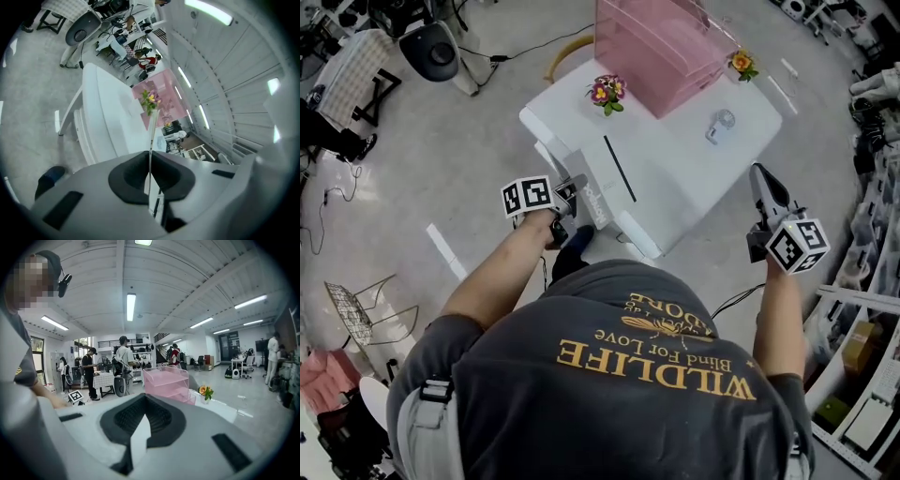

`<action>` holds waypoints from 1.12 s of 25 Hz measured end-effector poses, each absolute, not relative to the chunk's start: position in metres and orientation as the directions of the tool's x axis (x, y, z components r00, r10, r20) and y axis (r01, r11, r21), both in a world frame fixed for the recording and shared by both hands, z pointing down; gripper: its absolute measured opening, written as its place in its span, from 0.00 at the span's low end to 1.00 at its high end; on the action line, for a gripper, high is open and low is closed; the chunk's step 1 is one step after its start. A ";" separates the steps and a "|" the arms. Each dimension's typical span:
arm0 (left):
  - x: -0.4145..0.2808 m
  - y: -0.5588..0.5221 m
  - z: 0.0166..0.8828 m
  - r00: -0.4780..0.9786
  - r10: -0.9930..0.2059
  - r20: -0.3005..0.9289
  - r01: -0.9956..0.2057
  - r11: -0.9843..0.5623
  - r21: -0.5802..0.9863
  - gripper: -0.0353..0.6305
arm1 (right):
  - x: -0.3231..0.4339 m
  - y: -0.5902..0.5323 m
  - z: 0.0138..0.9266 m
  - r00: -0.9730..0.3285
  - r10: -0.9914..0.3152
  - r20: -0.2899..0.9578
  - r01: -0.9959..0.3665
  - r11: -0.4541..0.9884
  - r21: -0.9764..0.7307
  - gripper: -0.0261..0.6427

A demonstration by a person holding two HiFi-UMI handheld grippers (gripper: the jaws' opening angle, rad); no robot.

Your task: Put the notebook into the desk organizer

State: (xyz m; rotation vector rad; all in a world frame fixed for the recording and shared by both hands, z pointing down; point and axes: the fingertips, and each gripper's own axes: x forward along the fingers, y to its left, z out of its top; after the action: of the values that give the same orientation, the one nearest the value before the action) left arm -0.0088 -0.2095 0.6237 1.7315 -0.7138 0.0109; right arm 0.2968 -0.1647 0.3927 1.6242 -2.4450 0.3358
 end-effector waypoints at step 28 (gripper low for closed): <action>0.132 -0.501 0.316 0.871 -0.491 0.008 -0.263 -0.452 0.852 0.07 | 0.324 -0.258 0.330 -0.220 -0.956 0.192 -0.975 0.217 -0.036 0.04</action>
State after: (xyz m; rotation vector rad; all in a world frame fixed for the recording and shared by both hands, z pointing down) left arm 0.1322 -0.5009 0.3157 2.0639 -0.5468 -0.2956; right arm 0.3236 -0.2583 0.3296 1.8757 -2.3475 0.2243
